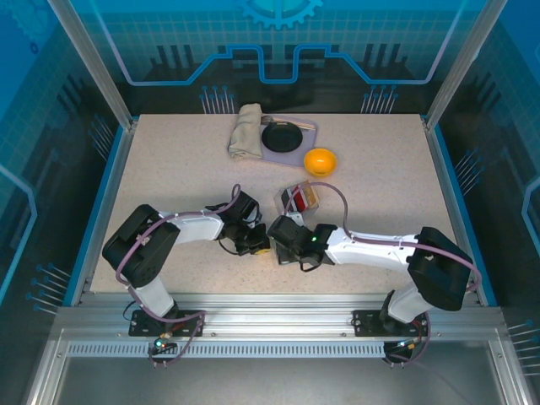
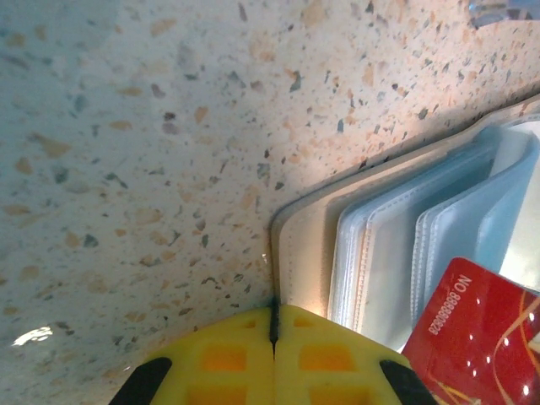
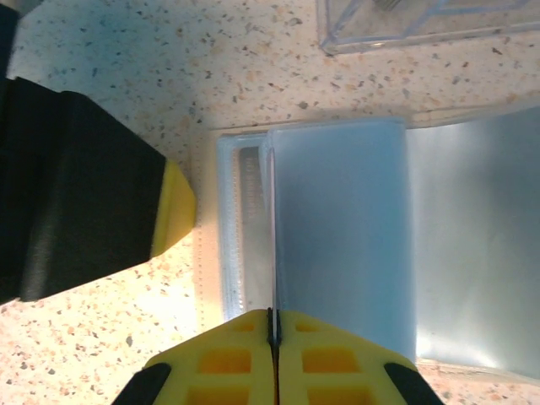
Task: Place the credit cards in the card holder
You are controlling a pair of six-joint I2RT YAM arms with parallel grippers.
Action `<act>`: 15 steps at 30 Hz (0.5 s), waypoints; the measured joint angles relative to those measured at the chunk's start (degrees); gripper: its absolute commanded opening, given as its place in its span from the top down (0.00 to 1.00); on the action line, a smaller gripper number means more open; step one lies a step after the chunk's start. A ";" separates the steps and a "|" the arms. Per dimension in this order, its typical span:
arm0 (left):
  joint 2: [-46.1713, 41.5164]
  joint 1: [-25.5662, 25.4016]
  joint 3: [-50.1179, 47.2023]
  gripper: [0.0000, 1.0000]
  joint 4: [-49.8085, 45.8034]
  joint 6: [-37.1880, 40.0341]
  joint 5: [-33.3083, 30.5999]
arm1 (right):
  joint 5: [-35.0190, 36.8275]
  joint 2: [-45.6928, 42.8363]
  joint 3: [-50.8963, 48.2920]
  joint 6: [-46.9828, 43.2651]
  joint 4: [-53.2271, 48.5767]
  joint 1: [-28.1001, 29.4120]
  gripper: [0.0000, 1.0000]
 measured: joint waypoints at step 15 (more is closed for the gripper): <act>0.02 0.07 0.02 0.98 0.00 0.02 0.11 | 0.96 -4.39 -0.11 -3.67 -5.35 -5.73 0.92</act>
